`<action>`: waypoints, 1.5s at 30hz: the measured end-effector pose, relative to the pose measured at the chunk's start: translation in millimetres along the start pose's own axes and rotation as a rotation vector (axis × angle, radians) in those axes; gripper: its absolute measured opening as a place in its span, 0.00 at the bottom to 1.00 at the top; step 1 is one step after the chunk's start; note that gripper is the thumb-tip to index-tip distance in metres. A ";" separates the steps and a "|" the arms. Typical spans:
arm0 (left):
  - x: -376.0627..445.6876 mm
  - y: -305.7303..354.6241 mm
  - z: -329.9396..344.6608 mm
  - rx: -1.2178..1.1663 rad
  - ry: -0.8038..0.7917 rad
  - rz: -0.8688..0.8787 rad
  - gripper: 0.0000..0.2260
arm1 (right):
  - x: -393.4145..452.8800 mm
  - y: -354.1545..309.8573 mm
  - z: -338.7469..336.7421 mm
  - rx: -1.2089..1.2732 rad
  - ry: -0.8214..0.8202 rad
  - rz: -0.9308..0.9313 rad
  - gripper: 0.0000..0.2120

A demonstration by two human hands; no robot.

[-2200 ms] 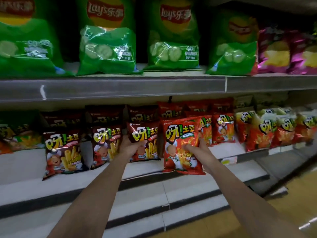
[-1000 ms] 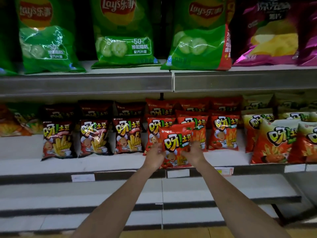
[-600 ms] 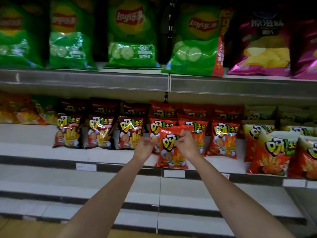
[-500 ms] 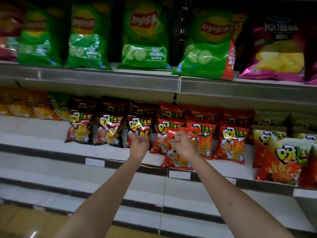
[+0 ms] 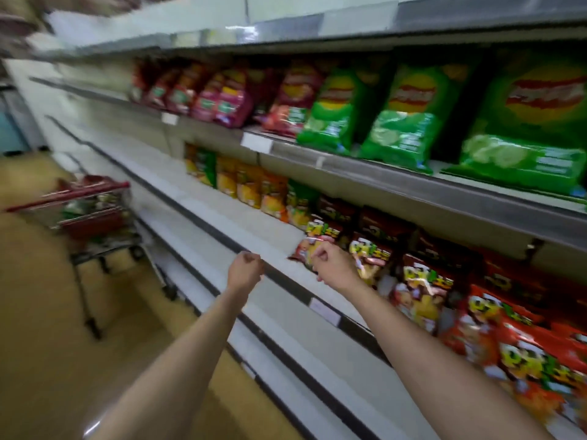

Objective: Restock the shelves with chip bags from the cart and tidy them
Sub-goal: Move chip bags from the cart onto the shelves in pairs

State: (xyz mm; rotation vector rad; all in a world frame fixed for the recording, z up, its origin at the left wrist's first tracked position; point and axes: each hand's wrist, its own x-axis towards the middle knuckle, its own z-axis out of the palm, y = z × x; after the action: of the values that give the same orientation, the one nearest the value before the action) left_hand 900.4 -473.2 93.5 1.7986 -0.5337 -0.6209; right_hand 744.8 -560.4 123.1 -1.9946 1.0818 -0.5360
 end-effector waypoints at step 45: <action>529.3 -73.0 -594.3 -0.020 0.621 -0.308 0.34 | 476.5 -458.4 633.0 -0.013 -0.920 -0.565 0.31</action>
State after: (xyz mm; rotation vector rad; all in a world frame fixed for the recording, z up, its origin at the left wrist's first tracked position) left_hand 1691.4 -359.2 96.7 1.9456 0.1714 -0.2378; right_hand 1659.5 -531.8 108.1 -2.1733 -0.0414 0.1468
